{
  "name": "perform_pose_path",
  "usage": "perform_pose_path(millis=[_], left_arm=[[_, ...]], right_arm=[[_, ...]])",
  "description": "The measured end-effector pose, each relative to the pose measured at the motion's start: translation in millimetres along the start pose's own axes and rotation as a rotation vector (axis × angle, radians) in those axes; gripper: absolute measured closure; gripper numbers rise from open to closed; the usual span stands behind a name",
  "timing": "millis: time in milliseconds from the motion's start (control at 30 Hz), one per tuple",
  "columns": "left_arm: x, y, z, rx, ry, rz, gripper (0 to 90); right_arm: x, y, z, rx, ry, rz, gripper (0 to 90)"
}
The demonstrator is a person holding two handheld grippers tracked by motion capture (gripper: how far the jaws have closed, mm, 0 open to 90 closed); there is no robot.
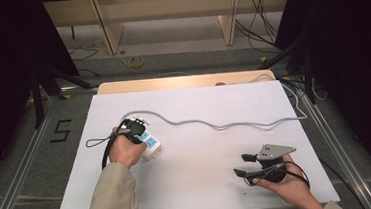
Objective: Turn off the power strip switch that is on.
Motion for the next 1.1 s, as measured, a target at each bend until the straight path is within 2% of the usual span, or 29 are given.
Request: perform_pose_path(millis=[1100], left_arm=[[-3.4,4.1,-0.4,0.006,0.015,-0.006,89.8]], right_arm=[[0.2,0.2,0.1,0.002,-0.001,-0.002,38.3]])
Point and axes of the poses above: each handheld gripper's, and its own axes: y roughly forward along the jaws, z roughly out of its underside, x roughly to its left, the point moved 10 cm from there along y, roughly forward along the jaws, and after that the axes turned 12 degrees about -z, right-handed, at the moved point
